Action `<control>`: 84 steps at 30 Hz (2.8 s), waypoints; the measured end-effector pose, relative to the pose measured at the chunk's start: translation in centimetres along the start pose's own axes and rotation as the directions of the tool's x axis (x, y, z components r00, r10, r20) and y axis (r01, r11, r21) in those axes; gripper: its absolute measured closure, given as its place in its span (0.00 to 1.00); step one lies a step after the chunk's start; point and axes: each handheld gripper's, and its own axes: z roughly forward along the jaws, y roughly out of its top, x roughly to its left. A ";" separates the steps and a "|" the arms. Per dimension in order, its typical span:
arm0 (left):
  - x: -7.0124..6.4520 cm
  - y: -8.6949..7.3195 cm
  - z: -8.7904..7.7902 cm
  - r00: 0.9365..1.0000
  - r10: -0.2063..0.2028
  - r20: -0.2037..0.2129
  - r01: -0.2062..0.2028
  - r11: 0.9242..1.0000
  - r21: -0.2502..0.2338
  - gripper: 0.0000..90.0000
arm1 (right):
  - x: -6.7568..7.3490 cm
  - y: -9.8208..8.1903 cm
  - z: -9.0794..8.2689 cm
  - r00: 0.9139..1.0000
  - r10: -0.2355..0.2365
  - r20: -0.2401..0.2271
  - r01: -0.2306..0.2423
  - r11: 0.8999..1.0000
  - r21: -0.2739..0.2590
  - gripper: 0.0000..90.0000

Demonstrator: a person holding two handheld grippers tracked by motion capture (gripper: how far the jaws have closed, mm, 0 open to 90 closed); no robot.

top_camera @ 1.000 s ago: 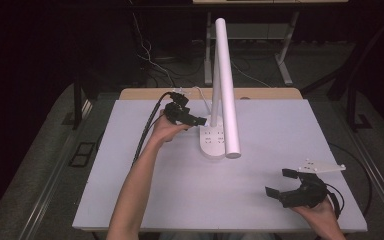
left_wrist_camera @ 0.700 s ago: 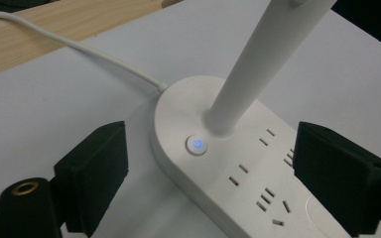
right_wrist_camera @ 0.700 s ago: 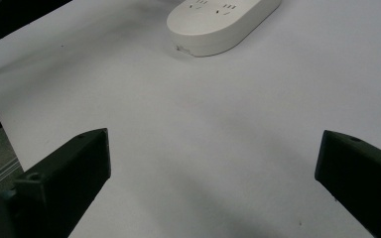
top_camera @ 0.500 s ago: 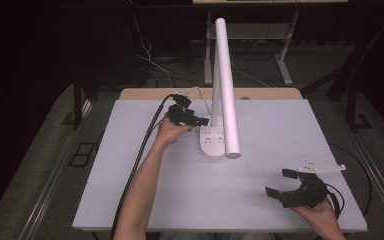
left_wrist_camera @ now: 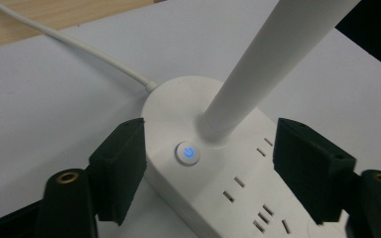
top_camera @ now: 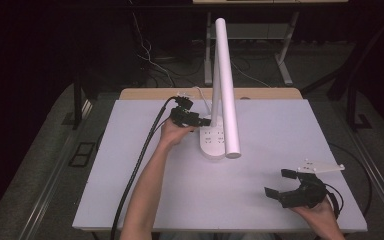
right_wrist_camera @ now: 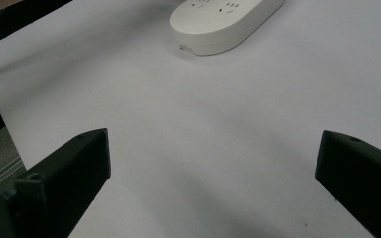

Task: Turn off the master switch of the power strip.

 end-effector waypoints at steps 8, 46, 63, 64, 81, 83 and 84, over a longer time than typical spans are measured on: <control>-0.2 -0.1 0.3 1.000 -0.024 0.001 0.024 0.999 -0.028 0.55 | 0.0 0.0 0.0 1.000 0.008 0.000 -0.008 1.000 0.008 0.00; 0.1 -1.1 2.3 0.999 -0.045 -0.028 0.043 0.998 -0.044 1.00 | -0.2 -0.1 0.1 1.000 0.000 0.001 0.000 1.000 0.003 0.00; 0.9 -1.9 2.3 0.994 -0.109 0.019 0.110 0.992 -0.064 1.00 | -0.1 -0.1 0.2 1.000 0.004 0.006 -0.004 1.000 0.004 0.00; 0.8 -1.9 2.3 0.993 -0.115 0.014 0.115 0.992 -0.059 1.00 | -0.1 -0.1 0.2 1.000 0.005 0.006 -0.005 1.000 0.004 0.00; 0.3 -1.6 2.5 0.991 -0.129 -0.019 0.128 0.991 -0.045 1.00 | 0.0 -0.2 0.0 1.000 0.010 0.009 -0.010 1.000 -0.001 0.00; 0.5 -1.8 2.4 0.992 -0.124 -0.014 0.123 0.991 -0.049 1.00 | 0.0 -0.1 0.0 1.000 0.010 0.011 -0.010 1.000 -0.001 0.00; 0.4 -1.8 2.4 0.990 -0.140 -0.011 0.139 0.989 -0.059 1.00 | 0.0 -0.1 0.0 1.000 0.008 0.011 -0.008 1.000 -0.004 0.00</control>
